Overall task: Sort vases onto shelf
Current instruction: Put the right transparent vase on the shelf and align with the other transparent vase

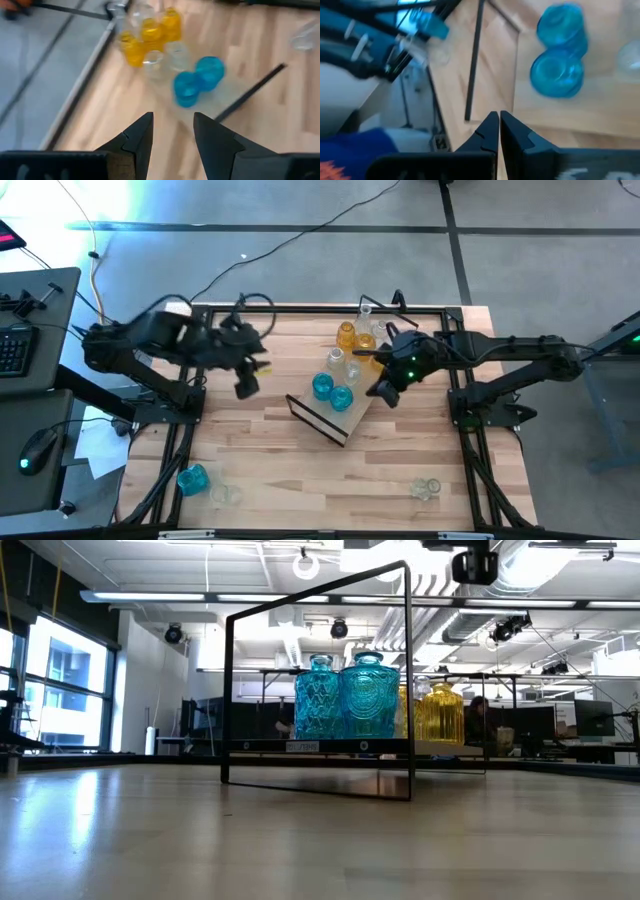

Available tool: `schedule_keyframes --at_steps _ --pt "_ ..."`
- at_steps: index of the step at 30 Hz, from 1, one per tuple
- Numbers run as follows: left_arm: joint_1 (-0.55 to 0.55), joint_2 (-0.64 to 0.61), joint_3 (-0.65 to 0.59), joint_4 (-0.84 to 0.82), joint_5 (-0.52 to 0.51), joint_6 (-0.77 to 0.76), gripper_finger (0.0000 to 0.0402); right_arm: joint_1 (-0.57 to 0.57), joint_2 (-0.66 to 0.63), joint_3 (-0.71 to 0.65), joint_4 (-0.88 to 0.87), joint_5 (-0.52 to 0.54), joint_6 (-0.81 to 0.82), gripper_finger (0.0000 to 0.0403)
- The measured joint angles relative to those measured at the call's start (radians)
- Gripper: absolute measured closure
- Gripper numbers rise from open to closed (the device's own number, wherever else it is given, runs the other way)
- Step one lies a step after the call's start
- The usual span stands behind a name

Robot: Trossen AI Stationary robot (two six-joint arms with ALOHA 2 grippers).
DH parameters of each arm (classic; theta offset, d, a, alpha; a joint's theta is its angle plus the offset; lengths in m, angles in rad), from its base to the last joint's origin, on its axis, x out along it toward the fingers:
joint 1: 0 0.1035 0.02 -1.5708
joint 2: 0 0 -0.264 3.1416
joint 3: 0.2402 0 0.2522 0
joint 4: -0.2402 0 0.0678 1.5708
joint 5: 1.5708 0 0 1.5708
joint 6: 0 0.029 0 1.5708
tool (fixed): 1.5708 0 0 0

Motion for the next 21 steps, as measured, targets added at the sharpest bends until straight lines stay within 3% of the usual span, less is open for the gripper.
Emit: schedule_keyframes --at_steps 4,9,15,21 --pt "0.000 -0.006 -0.084 0.141 0.065 -0.020 0.0268 0.000 0.000 0.000 -0.031 -0.072 -0.014 0.0403" --pt "0.000 -0.007 -0.094 0.170 0.137 -0.035 0.0268 0.000 0.000 0.000 -0.070 -0.077 -0.066 0.0403" --pt "-0.001 -0.003 -0.095 0.200 0.364 0.043 0.0268 0.021 0.000 0.000 -0.110 -0.084 -0.160 0.0403" --pt "0.000 0.030 -0.093 0.274 0.381 0.113 0.0268 0.052 0.000 0.000 -0.110 -0.176 -0.181 0.0403"
